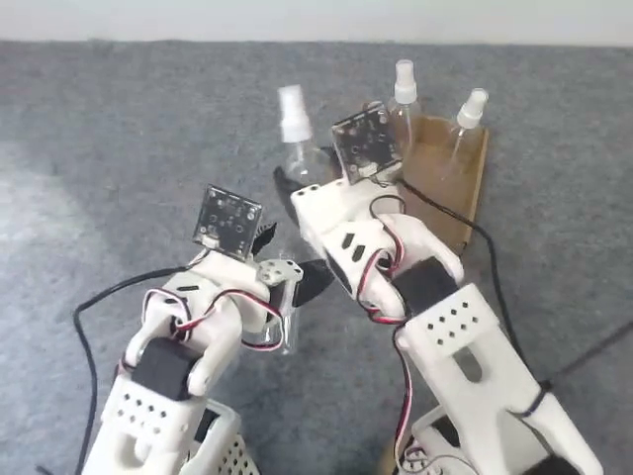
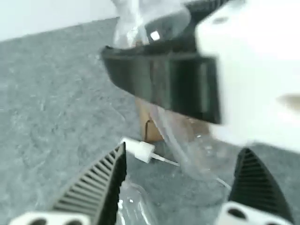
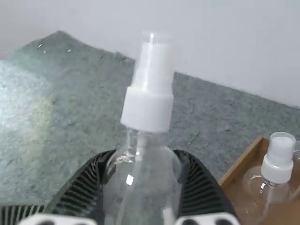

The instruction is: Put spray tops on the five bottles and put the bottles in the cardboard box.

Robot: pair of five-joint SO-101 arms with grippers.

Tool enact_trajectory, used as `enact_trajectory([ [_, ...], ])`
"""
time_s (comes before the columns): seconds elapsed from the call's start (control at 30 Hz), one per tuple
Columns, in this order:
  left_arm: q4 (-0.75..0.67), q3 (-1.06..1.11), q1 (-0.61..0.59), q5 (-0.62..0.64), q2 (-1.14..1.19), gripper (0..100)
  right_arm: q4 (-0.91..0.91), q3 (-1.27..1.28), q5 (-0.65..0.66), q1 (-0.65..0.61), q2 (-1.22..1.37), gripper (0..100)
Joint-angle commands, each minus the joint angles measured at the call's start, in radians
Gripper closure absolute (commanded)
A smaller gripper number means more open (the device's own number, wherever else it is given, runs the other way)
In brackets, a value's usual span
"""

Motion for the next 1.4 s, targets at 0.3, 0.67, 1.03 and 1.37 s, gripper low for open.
enact_trajectory([
  [0.3, -0.101, 0.036, -0.044, -0.023, -0.014, 66, 0.295, -0.095, 0.049, -0.016, -0.199, 99.3],
  [0.67, -0.098, 0.041, -0.044, -0.028, -0.014, 66, 0.151, -0.094, 0.229, 0.503, -0.090, 99.3],
  [1.03, -0.107, 0.056, -0.046, -0.028, -0.012, 66, -0.093, -0.094, 0.224, 0.634, 0.302, 99.3],
  [1.37, -0.107, 0.059, -0.046, -0.029, -0.012, 66, -0.245, -0.094, 0.224, 0.625, 0.458, 99.3],
])
